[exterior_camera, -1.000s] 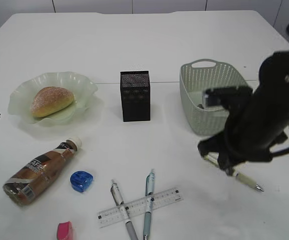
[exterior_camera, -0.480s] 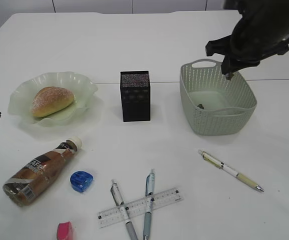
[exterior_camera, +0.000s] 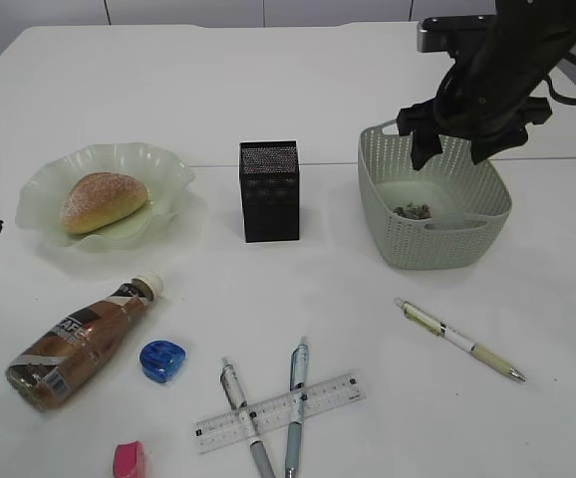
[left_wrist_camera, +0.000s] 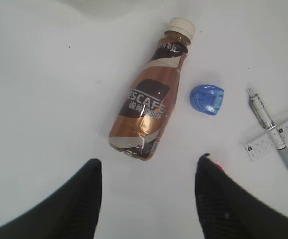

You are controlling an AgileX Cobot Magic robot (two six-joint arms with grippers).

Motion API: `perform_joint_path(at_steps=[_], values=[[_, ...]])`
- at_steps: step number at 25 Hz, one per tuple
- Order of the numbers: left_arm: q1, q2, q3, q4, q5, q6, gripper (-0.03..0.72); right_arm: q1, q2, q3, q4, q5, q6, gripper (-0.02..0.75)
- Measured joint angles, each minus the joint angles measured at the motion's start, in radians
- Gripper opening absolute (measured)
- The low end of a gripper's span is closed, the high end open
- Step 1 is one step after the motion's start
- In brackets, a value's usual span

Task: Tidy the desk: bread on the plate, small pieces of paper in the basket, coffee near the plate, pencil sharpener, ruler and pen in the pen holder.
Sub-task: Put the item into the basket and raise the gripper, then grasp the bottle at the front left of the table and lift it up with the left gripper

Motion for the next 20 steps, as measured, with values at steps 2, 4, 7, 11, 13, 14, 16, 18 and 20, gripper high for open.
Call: perform_joint_path(at_steps=[2,4,7,11,13,14,16,18,20], values=[[0.0,0.0,0.0,0.002,-0.011,0.0,0.434,0.0,0.0,-0.01,0.007,0.08,0.0,0.583],[0.0,0.0,0.0,0.002,-0.044,0.0,0.434,0.0,0.0,-0.011,0.015,0.177,-0.026,0.564],[0.0,0.0,0.0,0.0,-0.078,0.0,0.434,0.0,-0.002,-0.008,0.041,0.288,-0.088,0.5],[0.0,0.0,0.0,-0.011,-0.078,0.035,0.434,0.0,-0.073,0.07,0.085,0.302,-0.108,0.466],[0.0,0.0,0.0,-0.033,-0.069,0.101,0.434,0.004,-0.135,0.133,0.103,0.295,-0.114,0.463],[-0.002,0.0,0.0,-0.039,-0.067,0.127,0.434,0.006,-0.171,0.171,0.103,0.289,-0.115,0.461],[-0.011,0.002,0.0,-0.041,-0.063,0.151,0.434,0.012,-0.239,0.25,0.103,0.275,-0.119,0.46],[-0.037,0.025,0.0,-0.041,-0.058,0.178,0.434,0.024,-0.311,0.321,0.103,0.266,-0.121,0.459],[-0.069,0.065,0.0,-0.041,-0.046,0.233,0.445,0.045,-0.368,0.386,0.108,0.266,-0.128,0.459]])
